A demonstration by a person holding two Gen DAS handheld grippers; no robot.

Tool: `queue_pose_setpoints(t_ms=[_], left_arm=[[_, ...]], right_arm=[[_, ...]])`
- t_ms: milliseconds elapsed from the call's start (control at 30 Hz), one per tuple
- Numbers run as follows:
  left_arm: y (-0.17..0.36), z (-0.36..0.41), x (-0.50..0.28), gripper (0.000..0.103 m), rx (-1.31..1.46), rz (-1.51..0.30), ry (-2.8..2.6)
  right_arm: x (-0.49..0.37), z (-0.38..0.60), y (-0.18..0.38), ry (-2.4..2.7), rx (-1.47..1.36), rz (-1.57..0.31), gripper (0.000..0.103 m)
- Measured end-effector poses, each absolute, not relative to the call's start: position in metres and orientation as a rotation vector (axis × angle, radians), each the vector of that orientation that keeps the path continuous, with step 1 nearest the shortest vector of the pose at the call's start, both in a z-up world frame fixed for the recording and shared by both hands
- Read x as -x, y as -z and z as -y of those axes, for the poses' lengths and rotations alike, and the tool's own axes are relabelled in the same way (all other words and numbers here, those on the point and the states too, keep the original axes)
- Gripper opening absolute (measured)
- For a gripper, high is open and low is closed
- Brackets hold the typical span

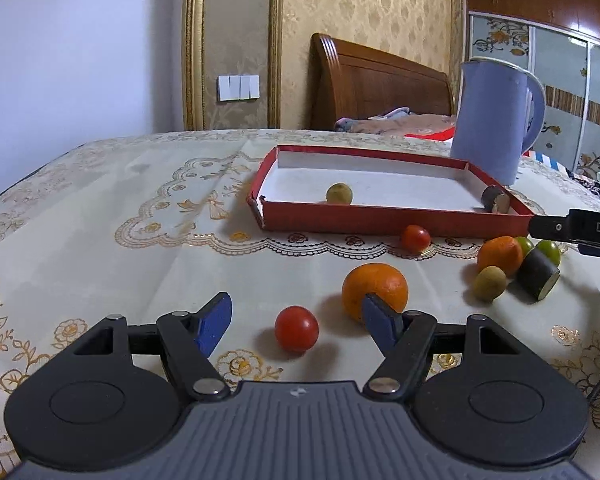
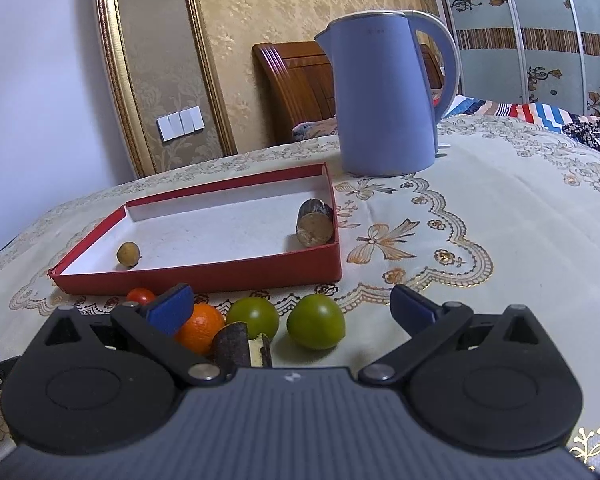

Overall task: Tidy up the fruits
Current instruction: 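Move the left gripper to the red cherry tomato and close on it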

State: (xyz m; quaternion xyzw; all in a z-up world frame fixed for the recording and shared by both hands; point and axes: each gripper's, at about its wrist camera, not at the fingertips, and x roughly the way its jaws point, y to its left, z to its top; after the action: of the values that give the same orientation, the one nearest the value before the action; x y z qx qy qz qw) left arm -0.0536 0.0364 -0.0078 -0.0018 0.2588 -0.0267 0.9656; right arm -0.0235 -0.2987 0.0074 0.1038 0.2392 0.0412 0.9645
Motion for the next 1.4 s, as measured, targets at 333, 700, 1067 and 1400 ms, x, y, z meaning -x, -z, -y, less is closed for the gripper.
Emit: queue_pose_setpoints(t_ms=[333, 700, 1067, 1400], left_arm=[[0.011, -0.038, 0.047, 0.072, 0.015, -0.567, 0.047], [0.012, -0.038, 0.043, 0.073, 0.023, -0.587, 0.018], [0.012, -0.038, 0.040, 0.078, 0.020, -0.591, -0.007], [0.012, -0.036, 0.044, 0.078, 0.006, -0.583, 0.010]], right_arm=[[0.022, 0.299, -0.006, -0.084, -0.214, -0.487, 0.103], [0.021, 0.300, -0.005, -0.082, -0.221, -0.497, 0.103], [0.021, 0.300, -0.005, -0.079, -0.219, -0.501, 0.103], [0.029, 0.307, -0.006, -0.076, -0.244, -0.512, 0.103]])
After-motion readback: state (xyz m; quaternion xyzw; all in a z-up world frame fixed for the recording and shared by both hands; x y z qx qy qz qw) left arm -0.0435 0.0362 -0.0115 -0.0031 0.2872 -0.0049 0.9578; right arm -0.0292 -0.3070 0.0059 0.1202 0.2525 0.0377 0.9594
